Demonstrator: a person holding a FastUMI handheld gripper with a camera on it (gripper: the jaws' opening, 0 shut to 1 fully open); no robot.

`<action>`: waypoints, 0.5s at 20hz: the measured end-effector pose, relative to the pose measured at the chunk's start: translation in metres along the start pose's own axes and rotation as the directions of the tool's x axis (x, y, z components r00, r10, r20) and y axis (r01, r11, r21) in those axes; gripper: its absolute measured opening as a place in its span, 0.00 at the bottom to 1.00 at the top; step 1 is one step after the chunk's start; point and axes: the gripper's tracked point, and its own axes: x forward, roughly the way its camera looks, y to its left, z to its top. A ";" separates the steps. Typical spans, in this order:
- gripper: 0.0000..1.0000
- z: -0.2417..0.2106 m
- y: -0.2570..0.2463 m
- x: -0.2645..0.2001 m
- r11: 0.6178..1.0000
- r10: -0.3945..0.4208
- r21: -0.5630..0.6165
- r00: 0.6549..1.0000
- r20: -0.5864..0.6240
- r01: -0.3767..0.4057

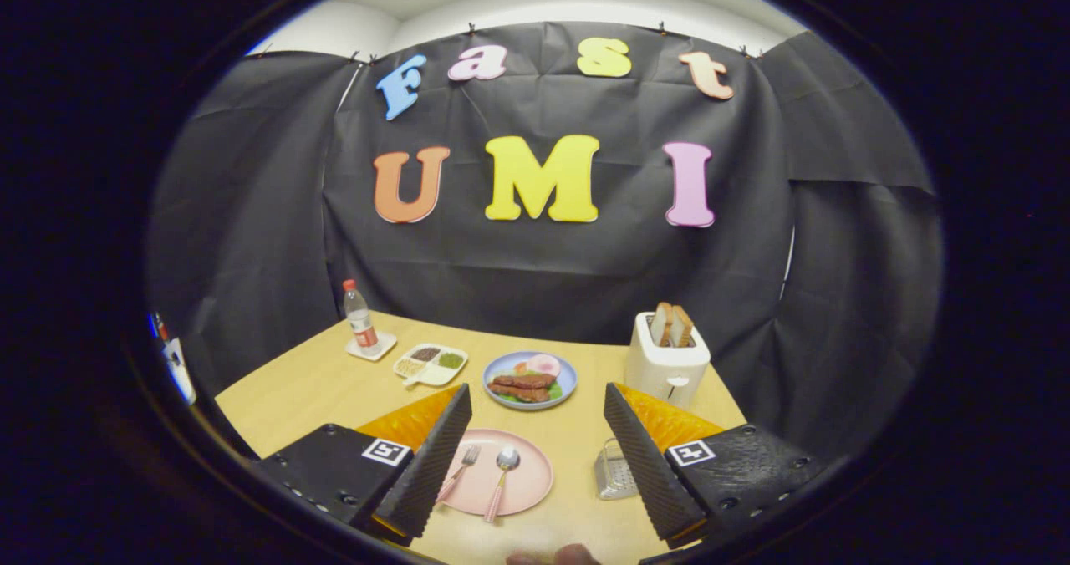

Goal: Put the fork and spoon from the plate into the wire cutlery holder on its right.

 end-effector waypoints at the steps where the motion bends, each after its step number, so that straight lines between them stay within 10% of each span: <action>1: 0.96 -0.011 0.007 0.006 1.000 0.006 -0.011 0.999 -0.036 -0.007; 10: 0.96 -0.129 0.036 0.058 0.994 0.011 -0.094 0.901 -0.433 -0.057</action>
